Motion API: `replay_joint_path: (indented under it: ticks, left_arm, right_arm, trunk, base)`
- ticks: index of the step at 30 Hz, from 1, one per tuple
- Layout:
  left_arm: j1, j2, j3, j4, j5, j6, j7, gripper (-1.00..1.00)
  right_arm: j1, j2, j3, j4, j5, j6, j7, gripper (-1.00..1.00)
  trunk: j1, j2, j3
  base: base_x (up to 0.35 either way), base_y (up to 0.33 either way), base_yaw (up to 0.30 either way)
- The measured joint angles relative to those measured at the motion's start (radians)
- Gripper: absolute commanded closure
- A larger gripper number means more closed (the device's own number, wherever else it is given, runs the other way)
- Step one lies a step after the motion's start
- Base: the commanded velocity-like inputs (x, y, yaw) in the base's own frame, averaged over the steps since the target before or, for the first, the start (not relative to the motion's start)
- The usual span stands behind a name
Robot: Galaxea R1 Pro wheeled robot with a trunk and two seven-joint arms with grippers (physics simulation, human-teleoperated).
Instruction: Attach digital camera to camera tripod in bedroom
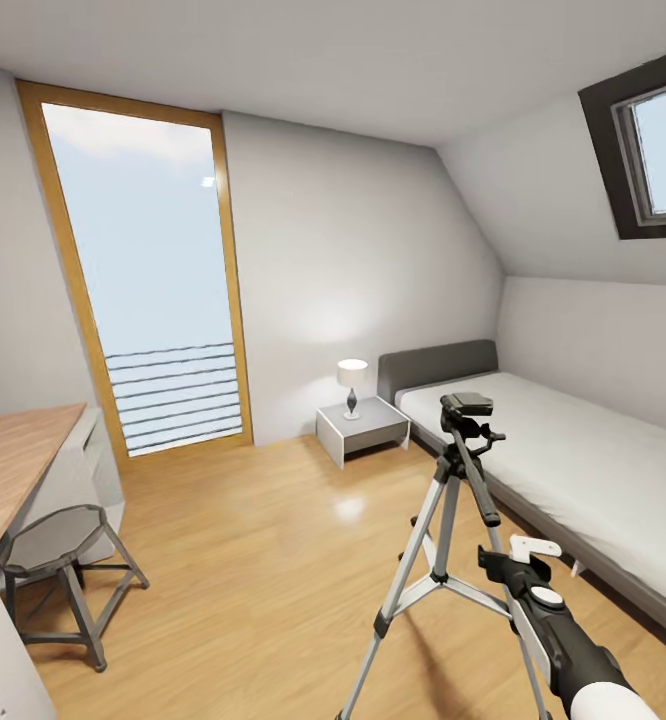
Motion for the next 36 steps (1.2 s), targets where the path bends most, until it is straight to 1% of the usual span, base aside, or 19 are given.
replay_joint_path:
  ticks: [7, 11, 19, 25, 36]
  left_arm:
    - [0.000, 0.000, 0.000, 0.000, 0.000, 0.000, 0.000, 1.00]
    - [0.000, 0.000, 0.000, 0.000, 0.000, 0.000, 0.000, 1.00]
    - [0.000, 0.000, 0.000, 0.000, 0.000, 0.000, 0.000, 1.00]
    - [0.000, 0.002, 0.000, 0.001, 0.000, -0.001, 0.000, 1.00]
    - [0.000, 0.001, 0.000, 0.001, 0.000, -0.001, 0.000, 1.00]
  right_arm:
    - [0.000, 0.003, 0.002, 0.032, 0.059, -0.053, 0.000, -1.00]
    - [0.000, 0.003, 0.001, 0.036, 0.073, -0.063, 0.000, -1.00]
    - [0.000, 0.003, 0.001, 0.038, 0.081, -0.069, -0.002, -1.00]
    - [0.000, 0.003, 0.001, 0.038, 0.081, -0.070, -0.002, -1.00]
    - [0.000, 0.003, 0.001, 0.038, 0.082, -0.069, -0.002, -1.00]
  trunk:
    - [0.000, 0.000, 0.000]
    - [0.000, 0.000, 0.000]
    - [0.000, 0.000, 0.000]
    - [0.000, 0.000, 0.000]
    - [0.000, 0.000, 0.000]
  base:
    - [0.002, 0.000, 0.000]
    - [0.000, 0.000, 0.000]
    - [0.005, 0.000, 0.000]
    - [0.155, 0.000, 0.000]
    - [0.012, 0.000, 0.000]
